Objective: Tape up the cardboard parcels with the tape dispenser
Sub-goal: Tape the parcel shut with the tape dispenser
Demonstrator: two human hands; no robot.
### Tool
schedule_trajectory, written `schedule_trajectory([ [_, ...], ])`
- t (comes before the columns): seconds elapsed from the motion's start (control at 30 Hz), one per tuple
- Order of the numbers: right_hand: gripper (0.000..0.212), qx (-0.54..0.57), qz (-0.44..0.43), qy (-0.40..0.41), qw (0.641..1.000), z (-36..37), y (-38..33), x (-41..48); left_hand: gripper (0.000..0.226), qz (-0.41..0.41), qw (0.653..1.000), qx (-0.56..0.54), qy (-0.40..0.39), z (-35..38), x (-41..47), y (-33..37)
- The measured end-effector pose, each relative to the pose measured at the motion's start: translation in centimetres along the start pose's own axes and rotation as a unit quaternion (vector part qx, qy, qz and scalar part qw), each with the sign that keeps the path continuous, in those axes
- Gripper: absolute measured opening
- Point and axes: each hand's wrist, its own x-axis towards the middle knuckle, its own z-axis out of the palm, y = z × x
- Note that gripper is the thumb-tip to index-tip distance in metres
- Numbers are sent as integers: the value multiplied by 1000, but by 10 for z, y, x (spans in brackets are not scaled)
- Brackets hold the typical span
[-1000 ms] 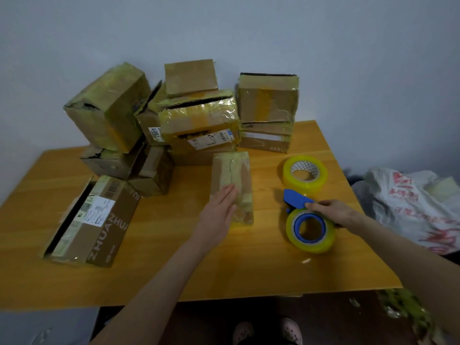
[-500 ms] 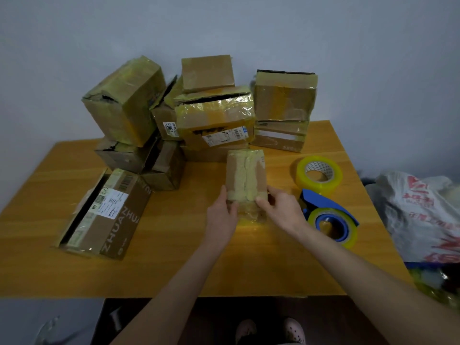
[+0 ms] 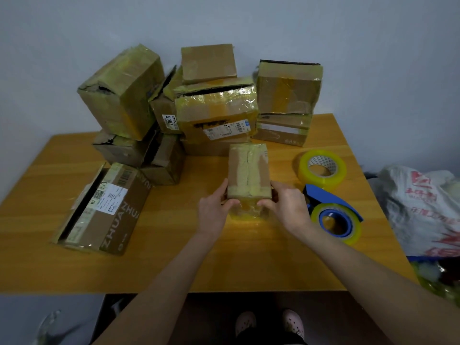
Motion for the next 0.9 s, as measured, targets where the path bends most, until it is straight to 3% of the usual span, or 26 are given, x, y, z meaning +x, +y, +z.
schedule_trajectory([
  [0.2,64,32,-8,-54,998,-7,6,-2,59,-35,995,-83,-31,-6,-4,-7],
  [0.3,54,61,-9,-87,994,-15,8,3,46,-12,998,-51,-24,-10,-5,-8],
  [0.43,49,1,-13,-71,997,-15,3,1,40,23,1000,16,11,-9,-8,1],
  [0.57,49,-28,3,-66,997,-6,-1,-3,40,30,997,75,7,-10,-8,5],
  [0.73,78,-7,44,-108,993,-13,-3,-2,44,33,994,95,-46,-20,-2,10],
  [0.9,71,0,85,-80,993,-10,-13,8,68,-68,995,23,-74,-1,7,32],
])
